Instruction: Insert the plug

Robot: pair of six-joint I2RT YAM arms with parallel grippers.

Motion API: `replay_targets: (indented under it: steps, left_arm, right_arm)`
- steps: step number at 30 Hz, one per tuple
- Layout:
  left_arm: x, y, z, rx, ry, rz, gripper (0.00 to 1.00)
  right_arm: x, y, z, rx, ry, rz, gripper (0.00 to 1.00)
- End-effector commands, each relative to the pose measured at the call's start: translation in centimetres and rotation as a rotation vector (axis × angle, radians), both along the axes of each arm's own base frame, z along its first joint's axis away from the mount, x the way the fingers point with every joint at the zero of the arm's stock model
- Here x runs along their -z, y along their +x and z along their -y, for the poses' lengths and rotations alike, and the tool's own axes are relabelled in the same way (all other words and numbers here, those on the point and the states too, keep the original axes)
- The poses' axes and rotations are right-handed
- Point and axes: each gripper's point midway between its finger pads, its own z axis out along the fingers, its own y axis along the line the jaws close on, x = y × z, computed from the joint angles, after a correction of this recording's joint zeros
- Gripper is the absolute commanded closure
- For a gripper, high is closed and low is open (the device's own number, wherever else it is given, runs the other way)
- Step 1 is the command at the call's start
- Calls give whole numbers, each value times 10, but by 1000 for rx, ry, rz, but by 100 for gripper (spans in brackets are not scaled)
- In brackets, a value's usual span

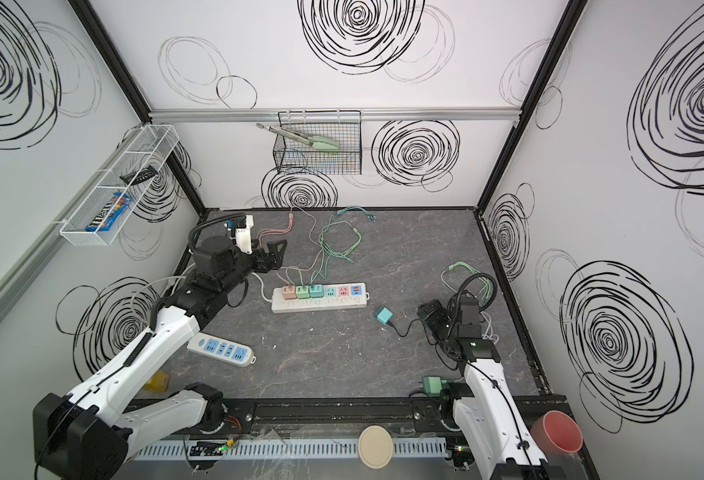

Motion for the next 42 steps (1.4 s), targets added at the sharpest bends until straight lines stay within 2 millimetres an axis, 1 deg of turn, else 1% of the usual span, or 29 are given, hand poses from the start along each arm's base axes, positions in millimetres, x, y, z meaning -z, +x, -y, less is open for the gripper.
replay_targets:
  steps: [1, 3, 4, 5, 9, 11, 12, 14, 17, 20, 21, 23, 26, 28, 32, 34, 39, 42]
  left_arm:
    - [5, 3, -3, -8, -6, -12, 4]
    - [6, 3, -2, -6, -5, -16, 4]
    - [6, 3, -2, -5, -5, -16, 4]
    - [7, 3, -2, -4, -6, -17, 4]
    - [7, 3, 0, 3, -6, -19, 4]
    - [8, 2, 0, 6, -1, -21, 4]
    - [8, 2, 0, 7, 1, -22, 4]
    - [9, 2, 0, 8, 10, -28, 4]
    - [12, 1, 0, 8, 13, -36, 4]
    - [12, 1, 5, 25, 11, -37, 4]
    - [12, 1, 6, 32, 11, -38, 4]
    - [14, 1, 9, 41, 11, -46, 4]
    - [16, 1, 13, 58, 13, -54, 4]
    - [17, 0, 17, 72, 19, -60, 4]
    - [17, -3, 23, 95, 42, -59, 4]
    - [16, -4, 24, 95, 50, -56, 4]
    - [11, -6, 20, 76, 58, -45, 4]
    - [7, -7, 20, 78, 56, -36, 4]
  right_arm:
    - [-26, 32, 5, 54, 19, 145, 1]
    - [-26, 40, 16, 87, -39, 162, 0]
    - [-26, 43, 22, 107, -67, 173, 1]
    - [-26, 48, 27, 127, -91, 194, 4]
    - [-32, 69, 39, 161, -166, 268, 30]
    - [-40, 82, 43, 151, -246, 274, 54]
    - [-48, 90, 38, 113, -269, 289, 62]
    - [-74, 106, 22, 21, -308, 350, 100]
    - [-119, 120, -3, -68, -379, 480, 100]
    - [-161, 124, -31, -124, -386, 564, 100]
    - [-174, 124, -41, -140, -377, 592, 100]
    - [-207, 122, -67, -177, -354, 668, 100]
    - [-240, 115, -101, -206, -321, 753, 100]
    - [-253, 111, -118, -201, -289, 787, 100]
    - [-270, 101, -154, -209, -196, 839, 100]
    - [-279, 96, -167, -208, -178, 860, 100]
    - [-296, 83, -187, -192, -65, 873, 100]
    - [-308, 72, -203, -223, -11, 907, 100]
